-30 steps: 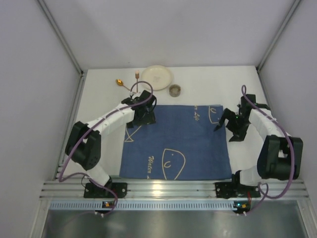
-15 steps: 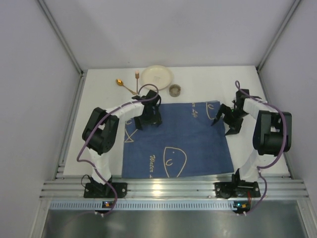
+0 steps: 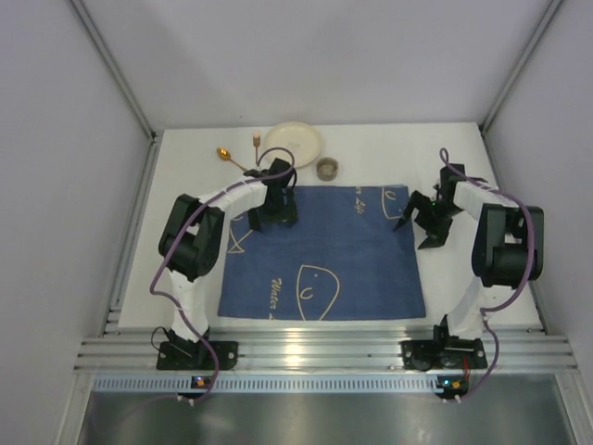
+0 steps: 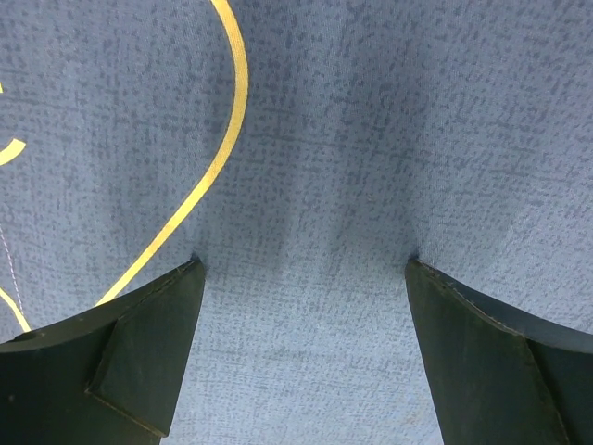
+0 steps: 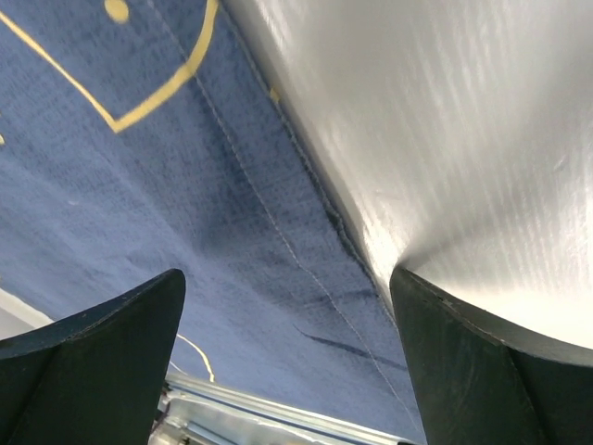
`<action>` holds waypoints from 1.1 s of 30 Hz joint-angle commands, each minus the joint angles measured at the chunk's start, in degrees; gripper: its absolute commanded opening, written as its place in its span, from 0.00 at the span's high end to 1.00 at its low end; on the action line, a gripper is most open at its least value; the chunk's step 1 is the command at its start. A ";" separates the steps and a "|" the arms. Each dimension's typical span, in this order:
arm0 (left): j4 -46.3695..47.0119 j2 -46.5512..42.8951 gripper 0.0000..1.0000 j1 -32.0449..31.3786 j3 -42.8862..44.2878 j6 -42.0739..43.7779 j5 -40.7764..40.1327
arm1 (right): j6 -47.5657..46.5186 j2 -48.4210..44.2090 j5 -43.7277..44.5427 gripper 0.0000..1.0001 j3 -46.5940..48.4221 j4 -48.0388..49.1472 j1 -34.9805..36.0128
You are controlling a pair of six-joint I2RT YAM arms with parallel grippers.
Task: Set the dinner table for one person
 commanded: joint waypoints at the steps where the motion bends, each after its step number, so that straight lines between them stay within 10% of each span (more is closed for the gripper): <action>1: 0.26 2.86 0.05 0.52 2.75 3.28 -2.37 | 0.54 -0.66 1.91 0.07 -4.64 2.04 2.16; 22: -8.70 -5.14 0.04 0.52 1.08 -4.10 -3.52 | 1.07 -7.16 2.08 0.07 -1.13 2.31 3.13; 33: -5.47 -1.81 0.02 7.98 21.37 -0.59 -1.52 | 4.93 -17.80 3.23 0.06 0.97 0.12 3.13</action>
